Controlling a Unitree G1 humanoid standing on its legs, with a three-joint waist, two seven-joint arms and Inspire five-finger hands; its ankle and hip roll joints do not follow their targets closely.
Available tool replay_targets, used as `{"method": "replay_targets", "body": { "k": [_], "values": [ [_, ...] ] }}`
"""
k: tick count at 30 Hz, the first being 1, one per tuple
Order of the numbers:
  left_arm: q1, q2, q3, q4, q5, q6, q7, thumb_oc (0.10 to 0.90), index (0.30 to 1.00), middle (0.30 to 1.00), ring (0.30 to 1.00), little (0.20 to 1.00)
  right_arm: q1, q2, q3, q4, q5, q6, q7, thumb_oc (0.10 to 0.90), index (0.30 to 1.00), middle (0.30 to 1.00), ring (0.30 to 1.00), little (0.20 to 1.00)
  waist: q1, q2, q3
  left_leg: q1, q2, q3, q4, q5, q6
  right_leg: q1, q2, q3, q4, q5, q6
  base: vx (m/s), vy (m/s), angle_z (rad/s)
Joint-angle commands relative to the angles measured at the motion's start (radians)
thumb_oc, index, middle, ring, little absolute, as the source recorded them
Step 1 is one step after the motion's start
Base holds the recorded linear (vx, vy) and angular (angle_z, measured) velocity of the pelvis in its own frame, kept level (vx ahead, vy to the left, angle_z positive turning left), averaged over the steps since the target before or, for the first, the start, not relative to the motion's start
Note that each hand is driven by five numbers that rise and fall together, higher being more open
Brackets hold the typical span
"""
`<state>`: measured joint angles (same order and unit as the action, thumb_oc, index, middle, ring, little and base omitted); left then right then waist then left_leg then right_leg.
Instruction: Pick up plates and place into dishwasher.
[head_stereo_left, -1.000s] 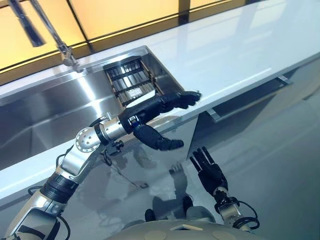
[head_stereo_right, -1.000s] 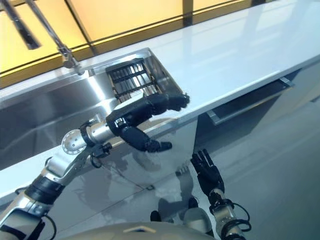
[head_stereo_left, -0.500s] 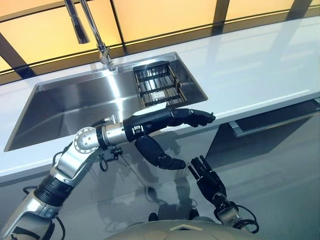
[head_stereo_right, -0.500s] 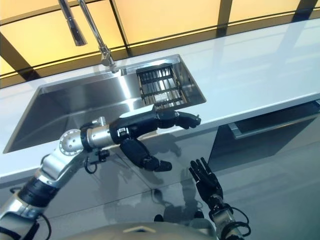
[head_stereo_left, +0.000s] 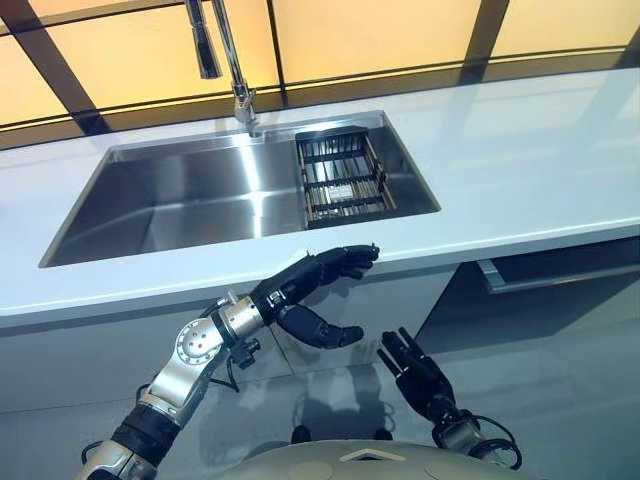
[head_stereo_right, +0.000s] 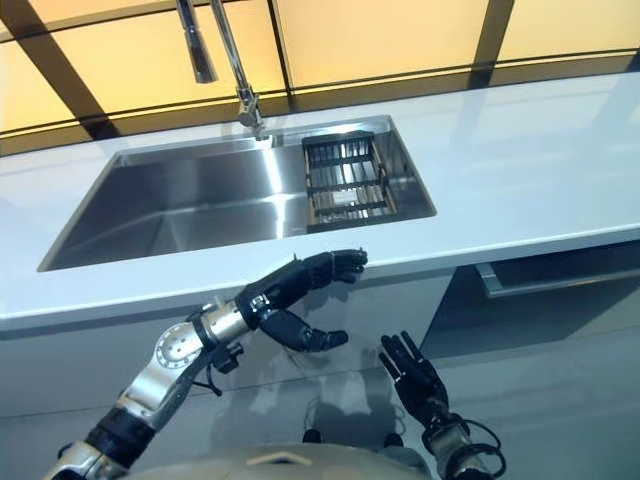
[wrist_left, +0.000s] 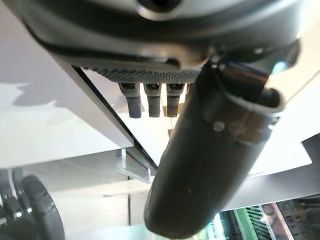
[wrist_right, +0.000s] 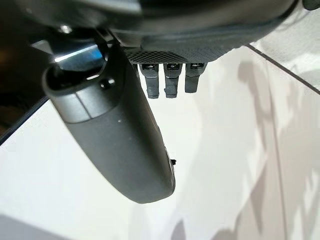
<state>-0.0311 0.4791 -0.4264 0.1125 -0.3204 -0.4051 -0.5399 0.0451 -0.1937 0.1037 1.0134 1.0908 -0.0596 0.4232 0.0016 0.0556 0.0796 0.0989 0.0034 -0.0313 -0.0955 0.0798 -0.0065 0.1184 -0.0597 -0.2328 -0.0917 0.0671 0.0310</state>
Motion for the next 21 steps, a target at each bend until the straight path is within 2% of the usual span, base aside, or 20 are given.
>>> {"method": "replay_targets", "body": {
  "k": [1,4,6,7,8,9,12,13,14,15,17,21],
  "values": [
    [-0.022,-0.008,-0.041,0.268,0.171,-0.021,0.139,0.800,0.900,0.900,0.900,0.900,-0.119,0.006,-0.019,-0.017,-0.024,-0.021,0.082,0.800,0.900,0.900,0.900,0.900,-0.009,-0.011,0.053,0.050,-0.058,0.086,0.009,-0.102,0.053,-0.003,0.048,0.024,0.086,-0.094,0.029,0.02,-0.002,0.09],
    [-0.034,-0.014,-0.058,0.323,0.254,-0.087,0.212,0.800,0.900,0.900,0.900,0.900,-0.121,0.004,-0.021,0.008,-0.033,-0.017,0.092,0.800,0.900,0.900,0.900,0.900,-0.012,-0.015,0.052,0.048,-0.057,0.091,0.009,-0.102,0.051,-0.006,0.048,0.025,0.086,-0.093,0.032,0.02,-0.002,0.11],
    [-0.044,-0.022,-0.068,0.371,0.360,-0.138,0.298,0.800,0.900,0.900,0.900,0.900,-0.121,0.005,-0.023,0.022,-0.042,-0.014,0.096,0.800,0.900,0.900,0.900,0.900,-0.015,-0.018,0.052,0.046,-0.056,0.098,0.009,-0.102,0.049,-0.009,0.048,0.025,0.084,-0.091,0.034,0.02,-0.001,0.06],
    [-0.049,-0.022,-0.071,0.408,0.430,-0.184,0.376,0.800,0.900,0.900,0.900,0.900,-0.121,0.003,-0.022,0.034,-0.045,-0.013,0.101,0.800,0.900,0.900,0.900,0.900,-0.018,-0.019,0.052,0.046,-0.056,0.100,0.008,-0.102,0.048,-0.010,0.049,0.025,0.083,-0.090,0.036,0.01,0.000,0.06],
    [-0.052,-0.026,-0.074,0.424,0.467,-0.197,0.413,0.800,0.900,0.900,0.900,0.900,-0.121,0.003,-0.023,0.039,-0.047,-0.012,0.102,0.800,0.900,0.900,0.900,0.900,-0.020,-0.019,0.052,0.046,-0.056,0.102,0.008,-0.103,0.048,-0.010,0.049,0.026,0.082,-0.090,0.036,0.02,0.004,0.06],
    [-0.059,-0.026,-0.075,0.468,0.560,-0.252,0.503,0.800,0.900,0.900,0.900,0.900,-0.119,0.002,-0.026,0.048,-0.057,-0.010,0.106,0.800,0.900,0.900,0.900,0.900,-0.025,-0.021,0.053,0.046,-0.057,0.106,0.008,-0.104,0.047,-0.011,0.049,0.029,0.081,-0.090,0.037,0.01,0.006,0.03],
    [-0.070,-0.031,-0.082,0.522,0.676,-0.296,0.616,0.800,0.900,0.900,0.900,0.900,-0.117,-0.001,-0.028,0.058,-0.064,-0.008,0.110,0.800,0.900,0.900,0.900,0.900,-0.032,-0.022,0.054,0.046,-0.057,0.111,0.008,-0.105,0.047,-0.012,0.050,0.033,0.080,-0.090,0.037,0.00,0.008,-0.03],
    [-0.076,-0.032,-0.086,0.589,0.778,-0.338,0.738,0.800,0.900,0.900,0.900,0.900,-0.116,-0.003,-0.032,0.068,-0.077,-0.007,0.116,0.800,0.900,0.900,0.900,0.900,-0.038,-0.023,0.054,0.047,-0.058,0.115,0.008,-0.105,0.046,-0.013,0.050,0.038,0.081,-0.090,0.038,0.01,0.017,-0.10],
    [-0.078,-0.033,-0.086,0.612,0.809,-0.344,0.768,0.800,0.900,0.900,0.900,0.900,-0.115,-0.004,-0.033,0.071,-0.081,-0.006,0.119,0.800,0.900,0.900,0.900,0.900,-0.041,-0.023,0.054,0.047,-0.059,0.117,0.008,-0.106,0.046,-0.014,0.051,0.039,0.081,-0.090,0.039,0.02,0.031,-0.15],
    [-0.084,-0.033,-0.093,0.677,0.913,-0.381,0.851,0.800,0.900,0.900,0.900,0.900,-0.110,-0.005,-0.036,0.079,-0.093,-0.009,0.122,0.800,0.900,0.900,0.900,0.900,-0.049,-0.022,0.053,0.048,-0.059,0.124,0.008,-0.107,0.045,-0.015,0.051,0.044,0.081,-0.090,0.041,0.02,0.023,-0.15],
    [-0.084,-0.032,-0.105,0.704,0.939,-0.377,0.879,0.800,0.900,0.900,0.900,0.900,-0.110,-0.007,-0.039,0.082,-0.099,-0.005,0.121,0.800,0.900,0.900,0.900,0.900,-0.054,-0.022,0.053,0.048,-0.059,0.128,0.009,-0.107,0.045,-0.017,0.051,0.048,0.082,-0.089,0.042,0.02,0.021,-0.19],
    [-0.072,-0.036,-0.111,0.743,0.990,-0.433,0.983,0.800,0.900,0.900,0.900,0.900,-0.109,-0.011,-0.045,0.098,-0.112,-0.014,0.120,0.800,0.900,0.900,0.900,0.900,-0.061,-0.022,0.055,0.049,-0.060,0.131,0.010,-0.109,0.044,-0.020,0.051,0.056,0.084,-0.090,0.043,0.02,0.017,0.00]
  ]
}}
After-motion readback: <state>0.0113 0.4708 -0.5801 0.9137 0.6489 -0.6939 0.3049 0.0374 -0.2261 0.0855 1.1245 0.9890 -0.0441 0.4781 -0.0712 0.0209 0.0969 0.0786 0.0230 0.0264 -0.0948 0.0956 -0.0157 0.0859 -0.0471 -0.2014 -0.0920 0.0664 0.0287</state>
